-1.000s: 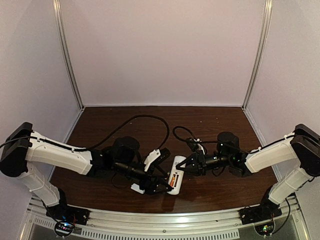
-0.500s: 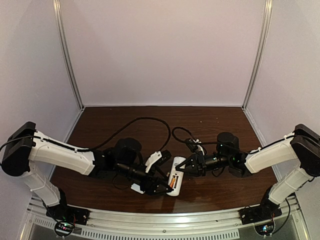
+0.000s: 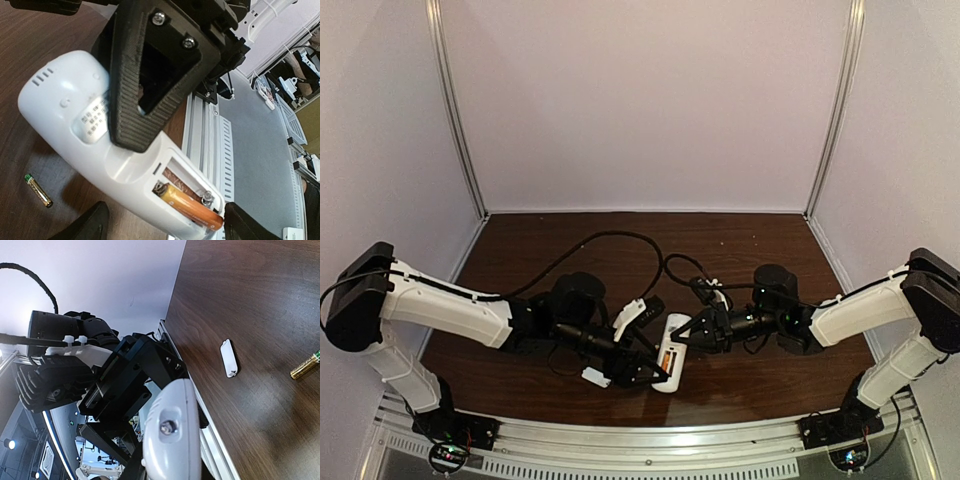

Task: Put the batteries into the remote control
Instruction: Load the battery into the battery compartment.

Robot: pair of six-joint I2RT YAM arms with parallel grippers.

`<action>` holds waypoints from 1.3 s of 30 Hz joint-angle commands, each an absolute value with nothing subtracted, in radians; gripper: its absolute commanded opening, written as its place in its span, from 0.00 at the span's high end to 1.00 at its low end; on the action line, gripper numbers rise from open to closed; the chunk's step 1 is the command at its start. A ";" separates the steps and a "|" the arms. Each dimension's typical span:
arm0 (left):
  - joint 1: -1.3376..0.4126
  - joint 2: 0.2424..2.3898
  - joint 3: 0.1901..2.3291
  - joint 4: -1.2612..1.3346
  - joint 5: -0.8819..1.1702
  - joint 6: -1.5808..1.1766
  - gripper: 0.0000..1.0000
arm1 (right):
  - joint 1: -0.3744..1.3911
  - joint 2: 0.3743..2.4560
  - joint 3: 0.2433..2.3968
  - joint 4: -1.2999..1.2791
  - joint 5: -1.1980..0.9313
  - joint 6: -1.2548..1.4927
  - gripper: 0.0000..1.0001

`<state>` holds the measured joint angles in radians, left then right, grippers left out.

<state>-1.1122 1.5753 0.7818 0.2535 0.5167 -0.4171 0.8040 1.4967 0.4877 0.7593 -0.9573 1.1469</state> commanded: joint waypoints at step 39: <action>-1.082 1.609 0.824 0.276 0.553 -0.476 0.25 | 0.829 1.485 0.516 0.822 -0.955 1.138 1.00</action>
